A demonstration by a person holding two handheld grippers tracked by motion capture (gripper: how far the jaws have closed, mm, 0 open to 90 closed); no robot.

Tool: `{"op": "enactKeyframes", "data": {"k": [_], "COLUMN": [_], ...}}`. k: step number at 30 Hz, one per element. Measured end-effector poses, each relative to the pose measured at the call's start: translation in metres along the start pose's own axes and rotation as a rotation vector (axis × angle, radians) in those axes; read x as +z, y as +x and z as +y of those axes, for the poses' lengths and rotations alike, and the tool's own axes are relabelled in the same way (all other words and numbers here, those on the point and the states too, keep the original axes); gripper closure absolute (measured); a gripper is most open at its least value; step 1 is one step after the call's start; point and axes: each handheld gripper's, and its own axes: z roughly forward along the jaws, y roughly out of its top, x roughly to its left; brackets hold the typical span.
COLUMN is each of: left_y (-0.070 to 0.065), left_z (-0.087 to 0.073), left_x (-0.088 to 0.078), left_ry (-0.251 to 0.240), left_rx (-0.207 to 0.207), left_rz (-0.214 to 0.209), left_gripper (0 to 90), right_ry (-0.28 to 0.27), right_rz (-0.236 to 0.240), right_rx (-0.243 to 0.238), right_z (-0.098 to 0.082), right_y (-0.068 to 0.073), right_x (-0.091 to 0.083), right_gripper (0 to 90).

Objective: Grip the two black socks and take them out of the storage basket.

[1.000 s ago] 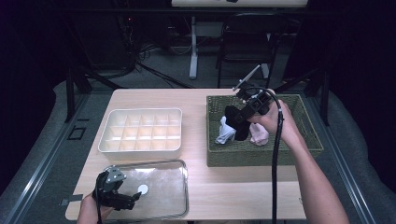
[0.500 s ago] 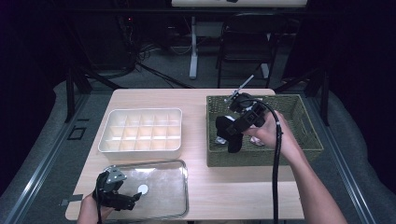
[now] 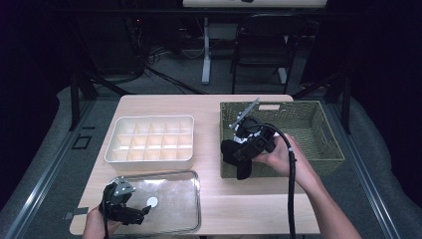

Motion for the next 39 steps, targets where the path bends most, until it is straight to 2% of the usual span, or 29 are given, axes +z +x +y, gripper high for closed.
{"op": "enactKeyframes", "data": {"k": [9, 15, 16, 20, 26, 32, 35, 36, 38, 39], "left_y": [0.000, -0.001, -0.001, -0.002, -0.008, -0.015, -0.021, -0.025, -0.029, -0.032], "left_z": [0.000, 0.001, 0.001, 0.001, 0.003, 0.007, 0.013, 0.017, 0.023, 0.026], "left_x": [0.000, -0.001, -0.001, -0.001, -0.001, -0.002, -0.002, -0.001, -0.001, 0.001], "left_ry": [0.001, 0.003, 0.003, 0.001, -0.006, -0.016, -0.028, -0.041, -0.051, -0.057], "left_rx": [0.004, 0.010, 0.010, 0.008, 0.029, 0.027, 0.043, 0.051, 0.069, 0.064], "left_rz": [-0.001, -0.004, -0.004, -0.005, 0.007, -0.029, -0.048, -0.057, -0.065, -0.083], "left_gripper": [0.2, 0.1, 0.1, 0.1, 0.1, 0.1, 0.1, 0.2, 0.4, 0.5], "right_ry": [0.000, 0.027, 0.032, 0.034, 0.076, 0.115, 0.119, 0.127, 0.130, 0.120], "right_rz": [0.030, 0.053, 0.065, 0.078, 0.091, 0.078, 0.070, 0.055, 0.046, 0.037], "right_rx": [-0.027, -0.024, -0.015, 0.003, 0.026, 0.070, 0.080, 0.081, 0.100, 0.128], "right_z": [-0.008, -0.018, -0.023, -0.029, -0.045, -0.065, -0.070, -0.073, -0.078, -0.083], "right_y": [0.017, 0.023, 0.023, 0.022, 0.023, 0.024, 0.024, 0.024, 0.021, 0.018], "right_x": [0.013, 0.032, 0.040, 0.051, 0.077, 0.104, 0.110, 0.111, 0.114, 0.117], "right_gripper": [66.9, 66.7, 66.7, 66.7, 66.5, 66.5, 66.4, 66.4, 66.3, 65.8]}}
